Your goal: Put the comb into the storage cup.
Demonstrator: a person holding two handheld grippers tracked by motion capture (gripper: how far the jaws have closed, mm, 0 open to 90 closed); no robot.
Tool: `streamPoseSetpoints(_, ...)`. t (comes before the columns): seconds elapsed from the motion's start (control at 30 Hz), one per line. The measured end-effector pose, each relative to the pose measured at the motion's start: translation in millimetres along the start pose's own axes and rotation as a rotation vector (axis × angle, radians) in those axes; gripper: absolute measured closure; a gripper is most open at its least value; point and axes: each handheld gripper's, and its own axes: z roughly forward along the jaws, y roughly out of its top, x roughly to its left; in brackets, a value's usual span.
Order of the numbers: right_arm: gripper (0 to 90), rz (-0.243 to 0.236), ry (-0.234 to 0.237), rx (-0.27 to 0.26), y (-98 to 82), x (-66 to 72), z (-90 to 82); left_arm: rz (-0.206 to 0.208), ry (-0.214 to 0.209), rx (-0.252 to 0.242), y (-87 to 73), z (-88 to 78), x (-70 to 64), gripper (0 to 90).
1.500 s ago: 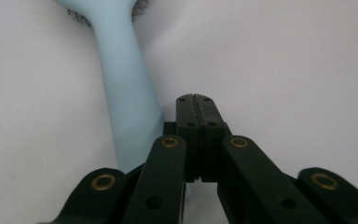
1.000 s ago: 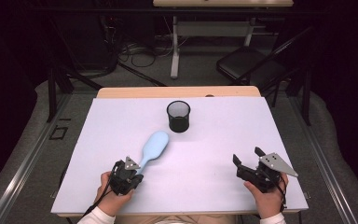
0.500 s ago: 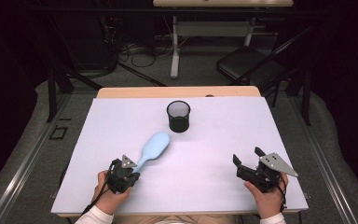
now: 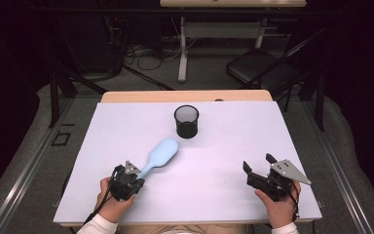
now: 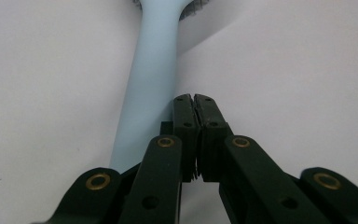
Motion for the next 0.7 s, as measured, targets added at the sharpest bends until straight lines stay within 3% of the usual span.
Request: streamPoseSetpoints(0.7,14.3,-0.001,0.001,0.005,-0.2,-0.3,0.2,-0.004,-0.023,-0.049,1.9,-7.1,-2.8,78.3)
